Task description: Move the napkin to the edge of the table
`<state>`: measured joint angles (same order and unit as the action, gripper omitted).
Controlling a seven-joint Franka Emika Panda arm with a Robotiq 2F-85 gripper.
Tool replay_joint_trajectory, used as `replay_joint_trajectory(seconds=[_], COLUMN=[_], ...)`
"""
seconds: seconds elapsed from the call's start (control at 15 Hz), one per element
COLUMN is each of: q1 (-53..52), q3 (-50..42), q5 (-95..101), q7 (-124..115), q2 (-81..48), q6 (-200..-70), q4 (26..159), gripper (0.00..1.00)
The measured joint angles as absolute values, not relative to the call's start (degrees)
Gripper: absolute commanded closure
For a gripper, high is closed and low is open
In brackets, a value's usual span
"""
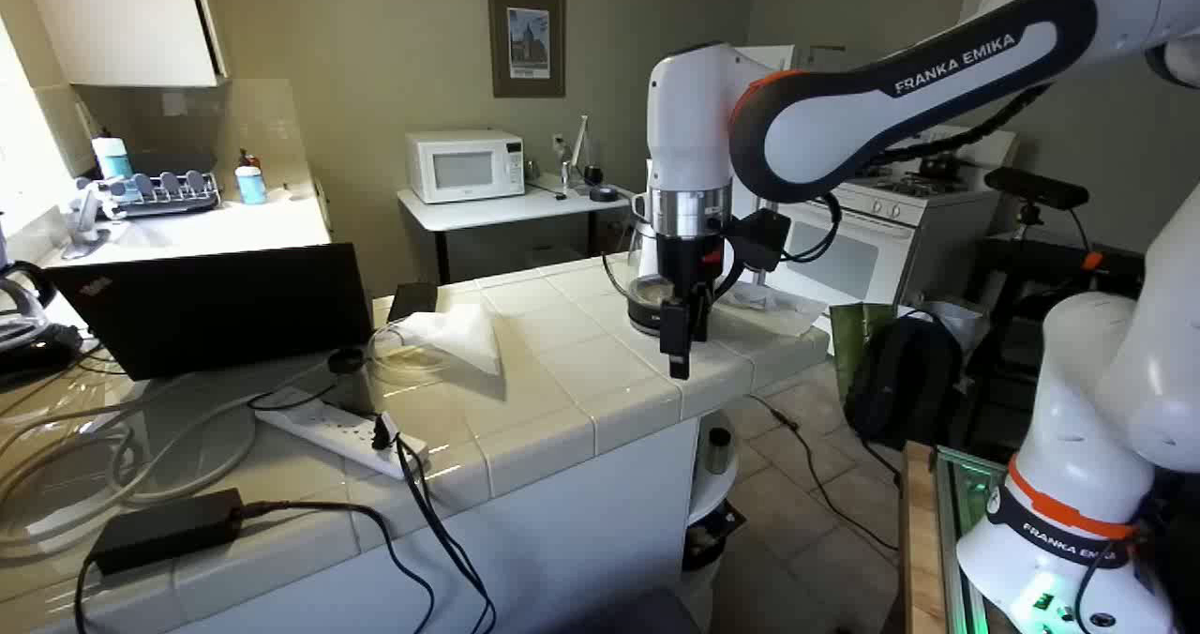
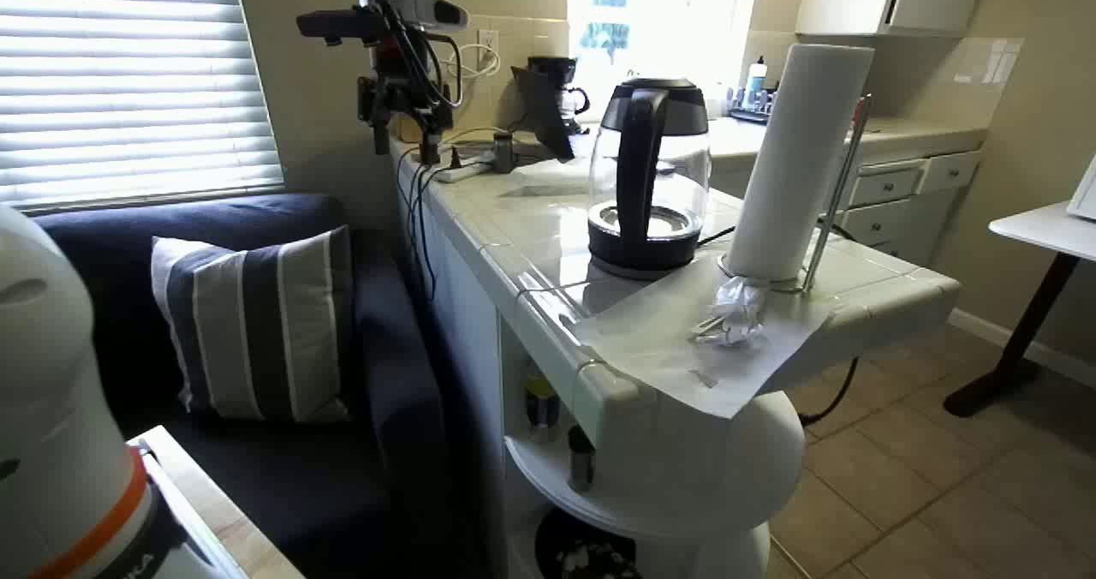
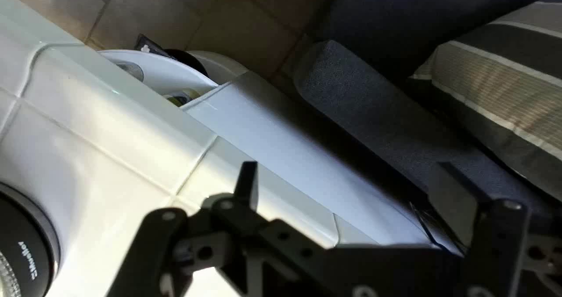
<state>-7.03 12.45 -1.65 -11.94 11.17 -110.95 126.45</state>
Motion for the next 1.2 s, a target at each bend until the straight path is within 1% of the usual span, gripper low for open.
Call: replay_joint_trajectory(seconds=[0.73,0.93,1.2], q1=[-7.0,-6.7,-6.1], q3=[12.3,12.1,10.0], q5=[-1.9,-2.0,-2.0], q7=[-13.9,-20.6,-27.6], q2=[10.9,7.0,-2.1], q6=[-112.3,-121.9,-134.5], q4=[126.2,124.2,118.4], gripper=[0.0,0.0,0.0])
